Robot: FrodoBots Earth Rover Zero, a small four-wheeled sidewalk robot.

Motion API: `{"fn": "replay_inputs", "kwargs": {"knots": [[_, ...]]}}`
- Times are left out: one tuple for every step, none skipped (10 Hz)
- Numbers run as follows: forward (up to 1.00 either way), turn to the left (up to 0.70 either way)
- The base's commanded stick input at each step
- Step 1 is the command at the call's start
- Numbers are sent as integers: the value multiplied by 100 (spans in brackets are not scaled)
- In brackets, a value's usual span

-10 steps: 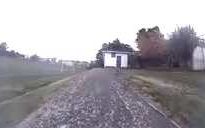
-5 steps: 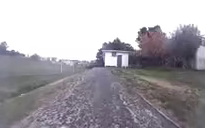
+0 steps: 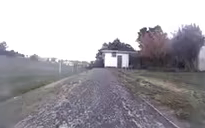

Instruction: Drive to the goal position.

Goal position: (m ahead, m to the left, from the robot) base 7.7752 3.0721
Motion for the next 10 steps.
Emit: {"fn": "replay_inputs", "kwargs": {"knots": [[70,-13],[70,-13],[70,-13],[70,0],[70,0],[70,-1],[70,-3],[70,-12],[70,-8],[70,-5]]}}
